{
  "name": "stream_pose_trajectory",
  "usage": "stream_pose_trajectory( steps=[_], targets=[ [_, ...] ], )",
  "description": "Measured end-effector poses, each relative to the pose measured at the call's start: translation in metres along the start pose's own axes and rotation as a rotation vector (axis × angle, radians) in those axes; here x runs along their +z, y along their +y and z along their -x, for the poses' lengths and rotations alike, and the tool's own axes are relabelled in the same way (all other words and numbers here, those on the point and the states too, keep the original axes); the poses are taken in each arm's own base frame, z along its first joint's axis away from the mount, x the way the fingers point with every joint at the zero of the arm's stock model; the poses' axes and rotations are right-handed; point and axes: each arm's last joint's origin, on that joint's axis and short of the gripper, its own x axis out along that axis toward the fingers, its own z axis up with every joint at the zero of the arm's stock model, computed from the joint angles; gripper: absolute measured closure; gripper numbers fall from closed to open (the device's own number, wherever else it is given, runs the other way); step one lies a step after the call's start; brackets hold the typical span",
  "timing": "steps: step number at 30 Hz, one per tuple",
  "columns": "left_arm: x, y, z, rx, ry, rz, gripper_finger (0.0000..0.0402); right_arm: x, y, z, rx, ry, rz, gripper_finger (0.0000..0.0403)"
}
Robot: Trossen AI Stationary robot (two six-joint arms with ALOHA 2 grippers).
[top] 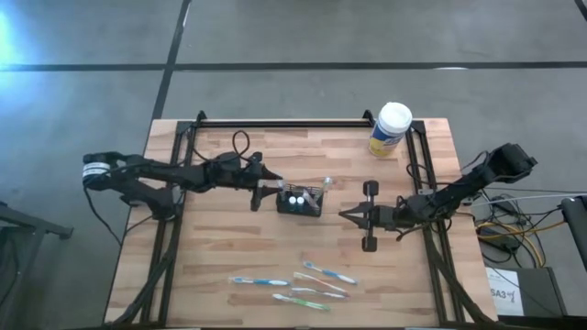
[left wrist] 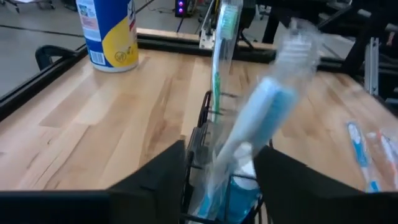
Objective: Pick & Place toothbrushing station
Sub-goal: Put the top blue toothbrush into the wire organizer
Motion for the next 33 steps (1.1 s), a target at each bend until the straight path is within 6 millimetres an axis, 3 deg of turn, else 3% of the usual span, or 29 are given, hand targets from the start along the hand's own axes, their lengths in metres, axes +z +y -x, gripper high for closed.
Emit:
stream_pose_trajectory(
  steps=[7, 13, 18, 24, 29, 33],
  targets=[
    [0.014, -0.003, 0.011, -0.014, -0.069, 0.005, 0.0120, 0.000, 0.000, 0.000, 0.000, 0.000, -0.002, 0.0394],
    [0.043, -0.013, 0.050, -0.021, -0.171, -0.020, 0.0100, 0.000, 0.000, 0.000, 0.002, 0.000, -0.002, 0.0394],
    [0.057, -0.023, 0.097, -0.009, -0.218, -0.018, 0.0103, 0.000, 0.000, 0.000, 0.005, 0.004, -0.004, 0.0394],
    [0.054, -0.029, 0.140, 0.081, -0.220, 0.053, 0.0104, 0.000, 0.000, 0.000, 0.005, 0.004, -0.008, 0.0394],
    [0.040, -0.032, 0.155, 0.078, -0.181, 0.057, 0.0126, 0.000, 0.000, 0.000, 0.004, 0.004, -0.031, 0.0394],
    [0.021, -0.031, 0.155, 0.074, -0.151, 0.012, 0.0193, 0.000, 0.000, 0.000, 0.004, 0.004, -0.040, 0.0394]
  ],
)
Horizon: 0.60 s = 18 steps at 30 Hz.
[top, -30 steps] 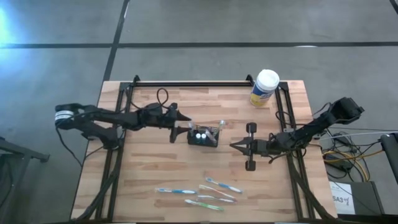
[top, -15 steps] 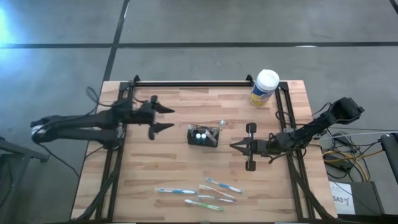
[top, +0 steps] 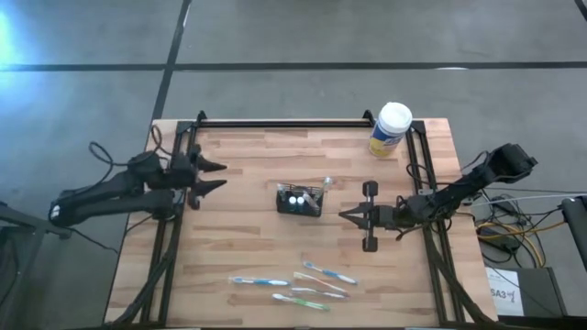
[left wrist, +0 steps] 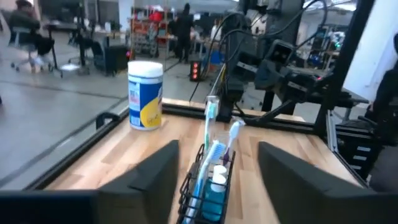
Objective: Pick & Place toothbrushing station
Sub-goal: Put the top blue toothbrush into the wire organizer
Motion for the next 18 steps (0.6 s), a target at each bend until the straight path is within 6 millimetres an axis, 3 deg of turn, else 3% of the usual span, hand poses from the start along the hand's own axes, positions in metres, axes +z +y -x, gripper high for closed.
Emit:
stream_pose_trajectory(
  steps=[6, 8, 18],
  targets=[
    [-0.028, 0.001, -0.002, -0.077, 0.034, -0.003, 0.0351, -0.002, 0.000, -0.001, -0.005, 0.008, -0.081, 0.0394],
    [-0.036, 0.001, -0.003, -0.100, 0.047, 0.014, 0.0387, -0.003, 0.000, -0.001, -0.005, 0.015, -0.105, 0.0394],
    [-0.069, -0.002, -0.006, -0.227, -0.004, 0.083, 0.0395, -0.011, 0.004, -0.004, -0.006, 0.048, -0.130, 0.0394]
  ],
)
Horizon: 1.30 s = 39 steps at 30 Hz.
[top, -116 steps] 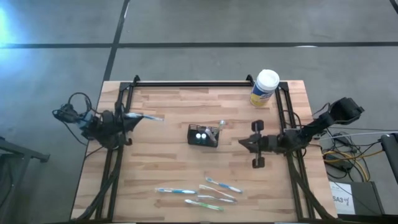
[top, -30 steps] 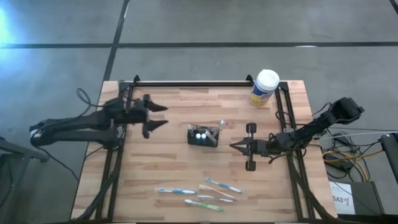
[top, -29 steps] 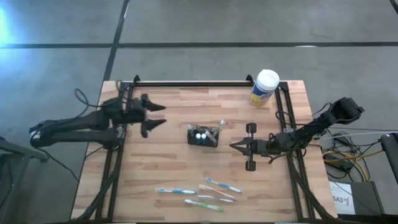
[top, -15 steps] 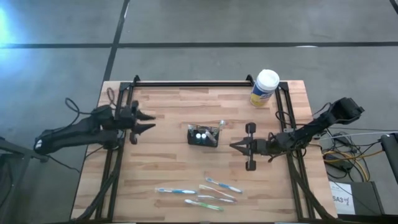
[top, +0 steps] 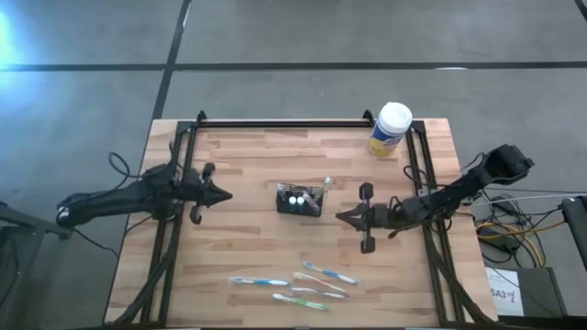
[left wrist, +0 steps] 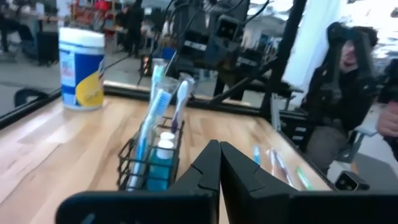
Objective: Pick & Place toothbrushing station
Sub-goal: Put the top blue toothbrush into the wire organizer
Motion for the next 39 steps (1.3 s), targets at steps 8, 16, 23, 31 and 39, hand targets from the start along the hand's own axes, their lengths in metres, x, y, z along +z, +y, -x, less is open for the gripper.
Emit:
stream_pose_trajectory(
  steps=[8, 16, 23, 31, 39],
  targets=[
    [-0.013, 0.000, 0.000, -0.057, -0.108, -0.030, 0.0397, -0.001, 0.000, 0.000, -0.014, 0.004, -0.083, 0.0394],
    [-0.013, 0.000, 0.000, -0.060, -0.106, -0.046, 0.0393, 0.003, 0.007, -0.016, -0.014, 0.053, -0.119, 0.0394],
    [-0.014, 0.000, 0.000, -0.053, -0.101, -0.043, 0.0389, 0.011, 0.020, -0.051, -0.058, 0.285, -0.048, 0.0394],
    [-0.018, 0.001, 0.000, -0.046, -0.065, -0.031, 0.0390, 0.029, 0.026, -0.052, -0.149, 0.808, -0.192, 0.0394],
    [-0.018, 0.001, 0.000, -0.043, -0.061, -0.028, 0.0390, 0.023, 0.048, -0.046, -0.166, 1.093, -0.354, 0.0387]
  ],
)
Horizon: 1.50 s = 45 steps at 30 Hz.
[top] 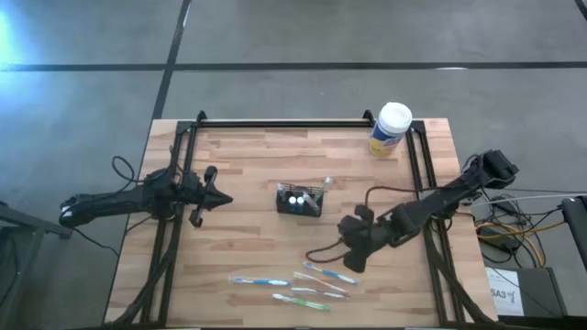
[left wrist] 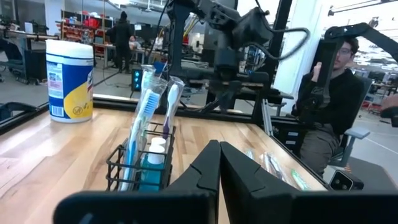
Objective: Pick & Place toothbrushing station
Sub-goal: Put the top blue toothbrush into the wire organizer
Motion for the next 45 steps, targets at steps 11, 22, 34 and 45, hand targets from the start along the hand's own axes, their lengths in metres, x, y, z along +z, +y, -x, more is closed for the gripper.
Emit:
stream_pose_trajectory(
  steps=[11, 22, 34, 45],
  targets=[
    [0.000, 0.000, 0.000, 0.002, 0.003, 0.042, 0.0392, -0.006, 0.043, -0.040, 0.053, 0.184, -0.001, 0.0274],
    [-0.002, 0.000, 0.000, 0.005, 0.016, 0.052, 0.0393, -0.014, 0.061, -0.088, 0.001, 0.298, 0.012, 0.0188],
    [-0.003, 0.001, 0.000, 0.008, 0.028, 0.065, 0.0387, -0.035, 0.059, -0.118, -0.023, 0.446, 0.027, 0.0184],
    [-0.003, 0.001, 0.000, 0.008, 0.027, 0.064, 0.0387, -0.033, 0.051, -0.111, -0.093, 0.403, 0.109, 0.0317]
  ],
)
